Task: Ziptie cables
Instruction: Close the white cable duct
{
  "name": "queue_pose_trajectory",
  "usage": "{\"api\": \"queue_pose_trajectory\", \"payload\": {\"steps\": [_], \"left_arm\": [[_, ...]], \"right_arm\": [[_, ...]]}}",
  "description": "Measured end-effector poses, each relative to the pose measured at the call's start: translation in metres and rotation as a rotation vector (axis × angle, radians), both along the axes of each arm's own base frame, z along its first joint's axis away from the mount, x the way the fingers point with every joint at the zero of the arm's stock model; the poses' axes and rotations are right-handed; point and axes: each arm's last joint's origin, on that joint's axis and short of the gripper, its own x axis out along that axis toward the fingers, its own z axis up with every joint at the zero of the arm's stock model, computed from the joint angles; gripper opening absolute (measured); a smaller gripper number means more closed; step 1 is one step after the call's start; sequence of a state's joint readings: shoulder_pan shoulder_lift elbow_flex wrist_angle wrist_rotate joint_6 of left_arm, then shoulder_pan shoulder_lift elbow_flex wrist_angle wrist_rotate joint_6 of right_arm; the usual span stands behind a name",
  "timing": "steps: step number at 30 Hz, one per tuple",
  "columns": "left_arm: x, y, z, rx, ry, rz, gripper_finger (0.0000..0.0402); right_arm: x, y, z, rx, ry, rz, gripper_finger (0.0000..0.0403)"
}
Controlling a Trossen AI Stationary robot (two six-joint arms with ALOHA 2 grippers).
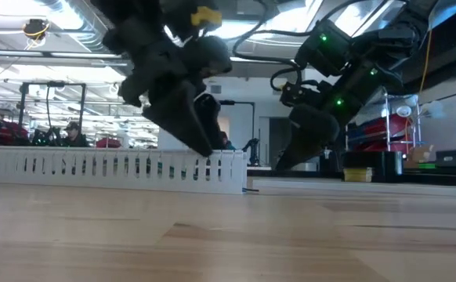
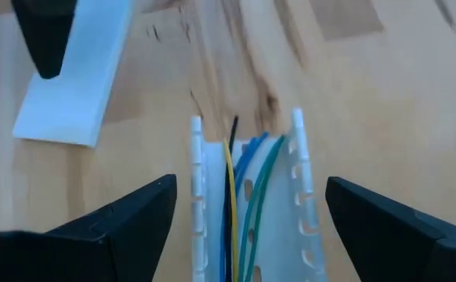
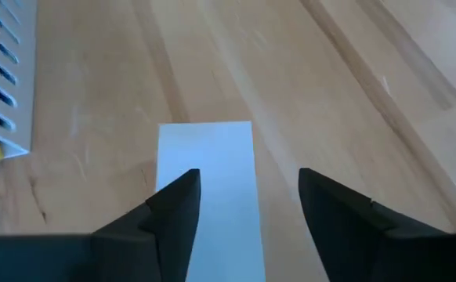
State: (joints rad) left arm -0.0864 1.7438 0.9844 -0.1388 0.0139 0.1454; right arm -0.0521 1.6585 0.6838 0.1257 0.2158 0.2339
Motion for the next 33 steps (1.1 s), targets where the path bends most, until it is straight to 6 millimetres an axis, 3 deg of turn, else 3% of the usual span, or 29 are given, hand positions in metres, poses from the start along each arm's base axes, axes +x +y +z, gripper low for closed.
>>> {"api": "queue_pose_trajectory", "payload": {"steps": [6,10,18,23,33], "left_arm": [[-0.015,0.004,-0.024,-0.035,-0.064,0.032,0.0313],[-0.015,-0.001,-0.027,-0.064,-0.167,0.030,0.0313],[-0.013,-0.003,-0.032,-0.065,-0.197,0.020,0.0313],[-0.008,-0.008,-0.043,-0.074,-0.214,0.012,0.0308],[-0.006,-0.007,-0.044,-0.066,-0.235,0.014,0.0246]], "right_arm": [[0.000,0.000,0.000,0.005,0.001,0.013,0.0147],[0.000,0.000,0.000,0.008,-0.002,0.016,0.0140],[-0.004,0.002,0.008,0.058,-0.003,0.028,0.0213],[-0.022,0.013,0.021,0.111,-0.053,0.035,0.0251],[-0.049,0.053,-0.005,0.041,-0.194,0.100,0.0259]]}}
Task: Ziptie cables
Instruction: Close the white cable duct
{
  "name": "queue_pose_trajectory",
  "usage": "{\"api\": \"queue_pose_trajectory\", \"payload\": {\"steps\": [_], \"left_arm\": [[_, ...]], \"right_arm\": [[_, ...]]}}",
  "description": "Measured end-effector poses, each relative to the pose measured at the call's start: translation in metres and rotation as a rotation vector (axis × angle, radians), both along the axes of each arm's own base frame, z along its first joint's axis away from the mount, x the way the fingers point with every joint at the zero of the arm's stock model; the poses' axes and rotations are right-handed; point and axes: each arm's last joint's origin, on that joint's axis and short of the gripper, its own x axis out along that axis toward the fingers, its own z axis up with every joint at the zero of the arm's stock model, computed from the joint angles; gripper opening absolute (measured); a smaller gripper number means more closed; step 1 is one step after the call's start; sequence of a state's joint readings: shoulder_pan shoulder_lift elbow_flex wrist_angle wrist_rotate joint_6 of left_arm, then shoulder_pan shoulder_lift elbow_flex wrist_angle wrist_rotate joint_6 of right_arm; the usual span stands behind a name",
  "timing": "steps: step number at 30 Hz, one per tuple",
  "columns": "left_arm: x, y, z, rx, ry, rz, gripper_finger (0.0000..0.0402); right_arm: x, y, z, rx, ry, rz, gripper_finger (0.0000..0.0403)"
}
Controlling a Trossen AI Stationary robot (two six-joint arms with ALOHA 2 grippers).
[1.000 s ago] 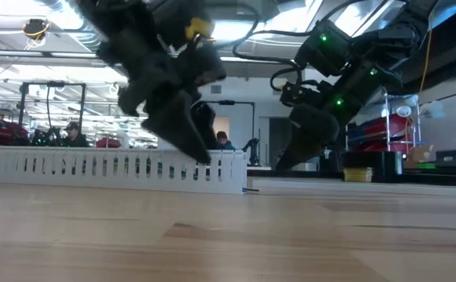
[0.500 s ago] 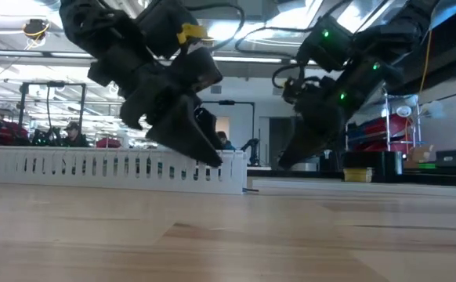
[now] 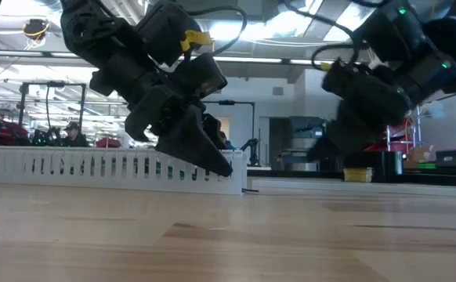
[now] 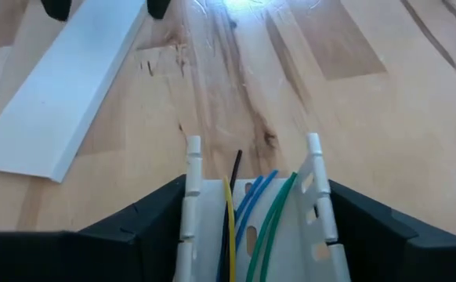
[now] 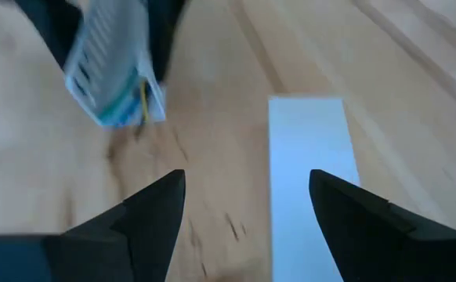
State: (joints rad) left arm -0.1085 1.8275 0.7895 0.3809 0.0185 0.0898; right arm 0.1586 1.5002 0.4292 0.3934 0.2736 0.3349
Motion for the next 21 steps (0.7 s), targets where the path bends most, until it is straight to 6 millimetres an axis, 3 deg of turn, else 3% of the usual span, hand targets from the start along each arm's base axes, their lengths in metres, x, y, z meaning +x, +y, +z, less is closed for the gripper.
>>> {"api": "queue_pose_trajectory", "payload": {"steps": [7,10,15,21], "left_arm": [[0.000,0.001,0.000,-0.003,-0.002,0.005,0.0235],[0.000,0.001,0.000,-0.002,0.000,0.004,0.0235],[0.000,0.001,0.000,0.000,0.002,0.003,0.0235],[0.000,0.001,0.000,0.007,0.003,-0.002,0.0235]], "right_arm": [[0.000,0.002,-0.016,-0.034,0.063,-0.012,0.0259],[0.003,0.001,-0.014,-0.054,0.040,-0.040,0.0265],[0.003,-0.002,-0.010,-0.078,0.022,-0.087,0.0296],[-0.002,-0.017,-0.020,-0.015,0.122,-0.127,0.0336]]}}
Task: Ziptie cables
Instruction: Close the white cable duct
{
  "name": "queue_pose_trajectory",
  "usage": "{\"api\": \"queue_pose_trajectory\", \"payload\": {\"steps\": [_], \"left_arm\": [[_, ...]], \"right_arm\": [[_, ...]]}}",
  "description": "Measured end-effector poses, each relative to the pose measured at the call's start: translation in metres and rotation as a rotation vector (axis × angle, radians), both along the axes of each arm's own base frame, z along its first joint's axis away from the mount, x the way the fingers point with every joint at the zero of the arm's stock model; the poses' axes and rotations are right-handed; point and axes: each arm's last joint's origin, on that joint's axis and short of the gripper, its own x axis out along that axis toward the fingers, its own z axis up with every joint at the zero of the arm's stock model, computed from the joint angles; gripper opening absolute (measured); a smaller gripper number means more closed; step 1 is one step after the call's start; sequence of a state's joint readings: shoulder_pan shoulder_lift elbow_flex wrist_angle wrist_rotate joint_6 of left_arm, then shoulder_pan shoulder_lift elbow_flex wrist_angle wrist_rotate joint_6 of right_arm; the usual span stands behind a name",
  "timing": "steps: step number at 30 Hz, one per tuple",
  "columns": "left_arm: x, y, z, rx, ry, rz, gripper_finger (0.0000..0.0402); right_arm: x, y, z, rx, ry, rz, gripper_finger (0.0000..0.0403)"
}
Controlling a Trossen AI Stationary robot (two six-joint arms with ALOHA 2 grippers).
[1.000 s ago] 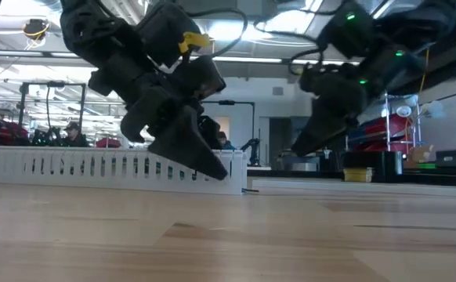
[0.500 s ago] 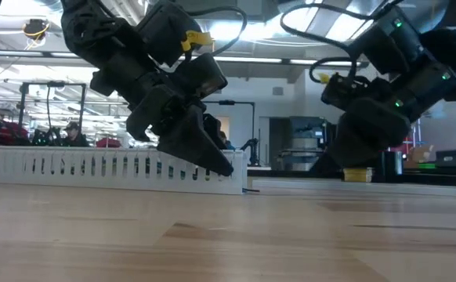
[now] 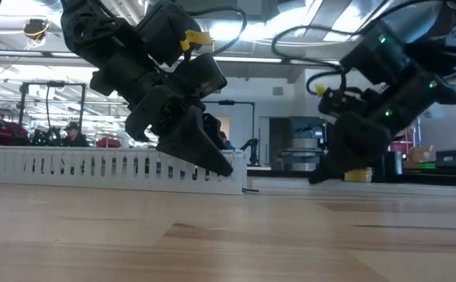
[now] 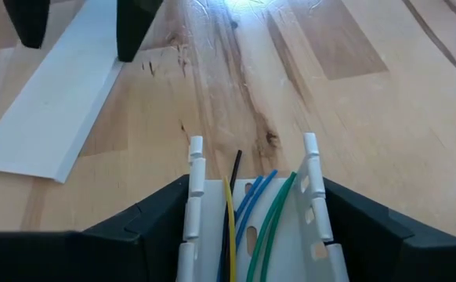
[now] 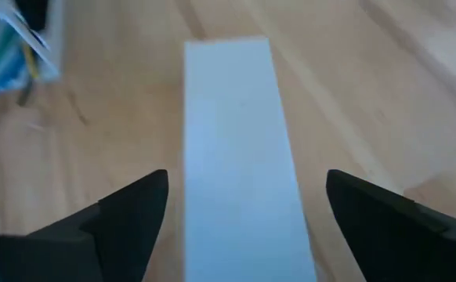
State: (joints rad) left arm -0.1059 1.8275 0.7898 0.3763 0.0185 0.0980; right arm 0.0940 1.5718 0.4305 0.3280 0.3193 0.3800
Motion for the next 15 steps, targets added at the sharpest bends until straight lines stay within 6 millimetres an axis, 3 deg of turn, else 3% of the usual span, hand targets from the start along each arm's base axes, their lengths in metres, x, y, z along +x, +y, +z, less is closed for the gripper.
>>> {"api": "queue_pose_trajectory", "payload": {"steps": [6,15], "left_arm": [[0.000,0.000,0.000,0.005,0.000,-0.004,0.0235],[0.000,0.000,0.000,0.008,0.000,-0.006,0.0235]], "right_arm": [[0.006,-0.008,-0.010,-0.023,0.001,0.024,0.0333],[0.013,-0.007,-0.031,-0.039,-0.001,0.054,0.0292]]}}
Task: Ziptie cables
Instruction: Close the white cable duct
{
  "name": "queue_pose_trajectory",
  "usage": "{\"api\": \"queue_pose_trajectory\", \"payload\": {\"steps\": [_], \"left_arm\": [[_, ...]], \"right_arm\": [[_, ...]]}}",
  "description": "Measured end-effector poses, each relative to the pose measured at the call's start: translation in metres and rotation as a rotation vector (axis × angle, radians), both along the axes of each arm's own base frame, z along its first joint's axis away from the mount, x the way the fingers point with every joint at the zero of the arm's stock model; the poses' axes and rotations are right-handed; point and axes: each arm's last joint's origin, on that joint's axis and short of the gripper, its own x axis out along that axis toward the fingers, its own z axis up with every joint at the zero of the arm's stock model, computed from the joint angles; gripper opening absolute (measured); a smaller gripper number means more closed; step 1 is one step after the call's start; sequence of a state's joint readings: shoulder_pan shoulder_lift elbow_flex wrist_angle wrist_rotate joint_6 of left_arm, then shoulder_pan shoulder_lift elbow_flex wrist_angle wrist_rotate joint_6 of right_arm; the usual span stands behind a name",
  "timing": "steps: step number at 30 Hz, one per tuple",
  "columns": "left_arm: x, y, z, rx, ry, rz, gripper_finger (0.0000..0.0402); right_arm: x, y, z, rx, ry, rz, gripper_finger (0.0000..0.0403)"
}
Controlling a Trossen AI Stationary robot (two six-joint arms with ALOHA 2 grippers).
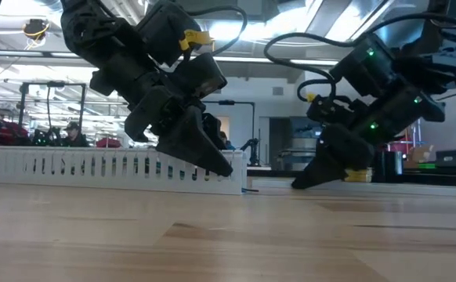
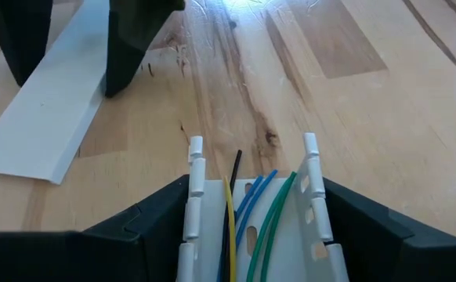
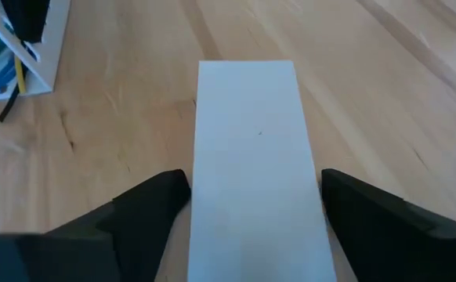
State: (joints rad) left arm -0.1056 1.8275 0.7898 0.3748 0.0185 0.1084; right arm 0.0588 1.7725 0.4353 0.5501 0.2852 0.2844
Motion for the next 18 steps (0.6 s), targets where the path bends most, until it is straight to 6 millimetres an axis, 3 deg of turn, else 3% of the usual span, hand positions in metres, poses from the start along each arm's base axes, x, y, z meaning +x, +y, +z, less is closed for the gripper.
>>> {"api": "queue_pose_trajectory", "payload": {"steps": [8,18], "left_arm": [[0.0000,-0.0001,0.0000,0.000,0.000,0.000,0.0235],[0.0001,0.0000,0.0001,0.000,-0.001,0.000,0.0235]], "right_arm": [[0.0005,0.0003,-0.0001,0.020,-0.009,0.005,0.0211],[0.0011,0.0004,0.0086,0.019,-0.052,0.011,0.0214]]}}
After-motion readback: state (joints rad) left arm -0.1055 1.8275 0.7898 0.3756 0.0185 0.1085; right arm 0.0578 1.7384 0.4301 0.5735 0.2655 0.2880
